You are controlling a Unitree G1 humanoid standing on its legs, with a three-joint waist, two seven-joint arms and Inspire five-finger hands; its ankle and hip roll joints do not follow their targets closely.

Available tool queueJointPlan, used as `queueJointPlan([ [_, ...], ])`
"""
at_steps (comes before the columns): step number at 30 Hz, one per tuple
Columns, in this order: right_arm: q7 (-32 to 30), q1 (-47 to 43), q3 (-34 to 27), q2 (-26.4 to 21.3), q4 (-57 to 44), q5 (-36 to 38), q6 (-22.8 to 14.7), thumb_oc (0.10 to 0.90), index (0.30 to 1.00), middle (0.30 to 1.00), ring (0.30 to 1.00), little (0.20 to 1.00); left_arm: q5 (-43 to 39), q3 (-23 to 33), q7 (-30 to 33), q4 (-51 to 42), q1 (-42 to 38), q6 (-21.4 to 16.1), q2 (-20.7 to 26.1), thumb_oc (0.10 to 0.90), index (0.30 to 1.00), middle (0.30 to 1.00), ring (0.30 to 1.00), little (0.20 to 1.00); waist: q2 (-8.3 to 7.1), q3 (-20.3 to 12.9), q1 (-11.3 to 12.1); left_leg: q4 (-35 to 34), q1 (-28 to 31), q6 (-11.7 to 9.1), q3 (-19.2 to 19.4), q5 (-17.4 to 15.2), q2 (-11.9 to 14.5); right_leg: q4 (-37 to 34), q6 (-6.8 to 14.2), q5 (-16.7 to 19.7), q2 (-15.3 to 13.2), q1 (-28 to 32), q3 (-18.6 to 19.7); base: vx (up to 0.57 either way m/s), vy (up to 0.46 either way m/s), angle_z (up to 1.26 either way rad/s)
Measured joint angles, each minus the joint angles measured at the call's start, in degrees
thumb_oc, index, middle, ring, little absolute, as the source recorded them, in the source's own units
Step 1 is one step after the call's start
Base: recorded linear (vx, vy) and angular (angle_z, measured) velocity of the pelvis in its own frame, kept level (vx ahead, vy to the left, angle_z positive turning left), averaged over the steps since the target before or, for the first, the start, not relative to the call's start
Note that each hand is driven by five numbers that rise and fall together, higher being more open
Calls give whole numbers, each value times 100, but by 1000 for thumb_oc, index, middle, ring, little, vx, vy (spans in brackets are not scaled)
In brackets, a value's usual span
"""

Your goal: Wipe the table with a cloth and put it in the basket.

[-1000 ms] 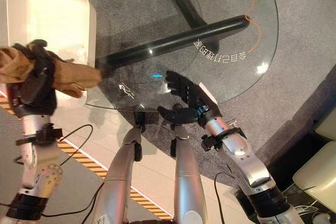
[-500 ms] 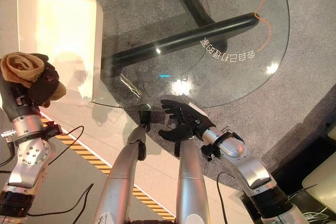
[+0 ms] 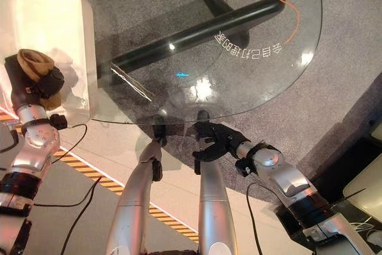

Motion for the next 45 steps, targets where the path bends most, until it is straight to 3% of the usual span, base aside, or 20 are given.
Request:
queueJointPlan([
  [8,-6,-232,176,8,55,113,53,800,900,900,900,900,-183,-50,-27,391,-654,60,25,100,300,300,300,200,-6,-1,-150,203,-379,6,-13,-35,22,35,6,38,15,-290,-2,11,24,0],
  [15,-24,-364,268,9,182,225,67,800,900,900,900,900,-515,-225,-27,891,-1208,327,226,100,300,300,300,200,-42,-6,-278,331,-563,-1,-62,-64,46,76,8,47,32,-415,-23,0,0,0],
  [18,-24,-378,301,23,255,251,31,800,900,900,900,900,-582,-299,-35,1165,-1475,477,242,295,467,467,467,395,-117,-9,-297,401,-616,-10,-66,-89,75,83,5,57,56,-441,-27,-8,-9,-2],
  [20,-25,-384,318,26,298,311,16,800,900,900,900,900,-656,-389,-52,1168,-1533,532,340,248,427,427,427,348,-162,-18,-310,415,-669,-13,-73,-91,85,82,1,61,66,-481,-34,0,0,0],
  [22,-25,-459,365,27,351,429,-2,800,900,900,900,900,-696,-417,-96,1187,-1621,530,434,256,434,434,434,356,-187,-10,-334,436,-718,-13,-89,-90,92,81,0,71,72,-514,-46,0,0,0],
  [24,-25,-527,402,44,403,449,-12,800,900,900,900,900,-749,-420,-166,1295,-1707,526,452,416,571,571,571,516,-189,-11,-352,504,-773,-40,-149,-113,107,80,-1,73,78,-519,-89,-5,-4,2],
  [25,-25,-545,404,55,403,451,-37,800,900,900,900,900,-755,-426,-178,1319,-1752,514,452,800,900,900,900,900,-193,-13,-355,506,-786,-41,-163,-113,110,80,-1,73,75,-519,-116,-3,-10,7],
  [45,-134,-618,393,172,401,593,-137,800,900,900,900,900,-773,-431,-300,1333,-1853,346,557,800,900,900,900,900,-267,-22,-379,590,-880,-39,-277,-114,101,82,5,70,59,-526,-207,0,-2,1],
])
